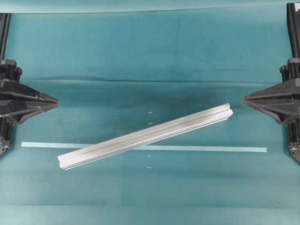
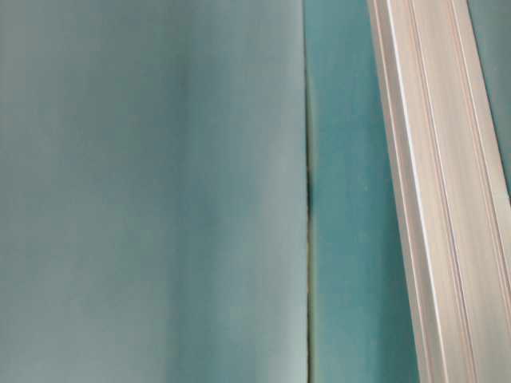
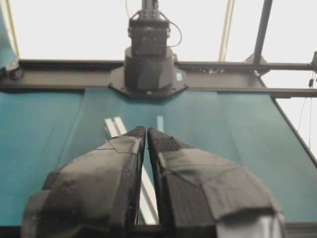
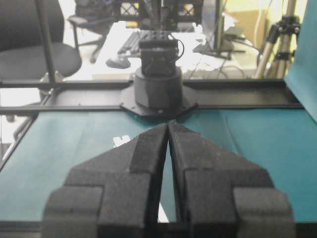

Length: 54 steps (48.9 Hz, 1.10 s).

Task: Lift the metal rail with both hands.
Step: 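Move both grippers toward the two ends of the silver rail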

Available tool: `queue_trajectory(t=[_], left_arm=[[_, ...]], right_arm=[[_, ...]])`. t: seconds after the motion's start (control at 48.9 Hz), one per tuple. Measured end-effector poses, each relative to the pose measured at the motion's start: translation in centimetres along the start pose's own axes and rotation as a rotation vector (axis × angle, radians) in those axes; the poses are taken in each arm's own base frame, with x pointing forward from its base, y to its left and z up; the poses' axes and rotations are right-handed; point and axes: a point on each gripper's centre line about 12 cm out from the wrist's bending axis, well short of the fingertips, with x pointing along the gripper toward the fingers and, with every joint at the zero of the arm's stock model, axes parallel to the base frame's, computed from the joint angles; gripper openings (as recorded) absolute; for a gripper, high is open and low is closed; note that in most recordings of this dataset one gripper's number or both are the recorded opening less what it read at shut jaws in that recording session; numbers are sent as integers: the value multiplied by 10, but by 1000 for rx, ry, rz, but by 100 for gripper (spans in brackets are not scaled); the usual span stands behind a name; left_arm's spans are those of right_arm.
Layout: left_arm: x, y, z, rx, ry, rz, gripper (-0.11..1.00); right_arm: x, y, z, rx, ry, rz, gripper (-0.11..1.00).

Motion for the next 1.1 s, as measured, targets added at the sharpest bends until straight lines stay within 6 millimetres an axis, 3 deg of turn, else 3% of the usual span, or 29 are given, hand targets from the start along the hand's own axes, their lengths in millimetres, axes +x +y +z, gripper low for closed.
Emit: queue_trajectory(t=[0.061, 0.205, 0.389, 0.675, 1.105], left_arm=[[1, 0, -2, -11, 17, -1, 9], [6, 0, -1, -51, 78, -1, -5], [15, -4, 9, -99, 183, -11, -6], [41, -13, 6, -167, 468, -13, -6], [76, -18, 6, -215, 747, 34, -6]], right_arm=[[0, 0, -2, 13, 9, -2, 14], [0, -3, -12, 131, 105, -30, -1], [0, -4, -19, 208, 305, -48, -2], [10, -8, -8, 215, 652, -78, -2], [70, -14, -15, 3, 1009, 7, -2]])
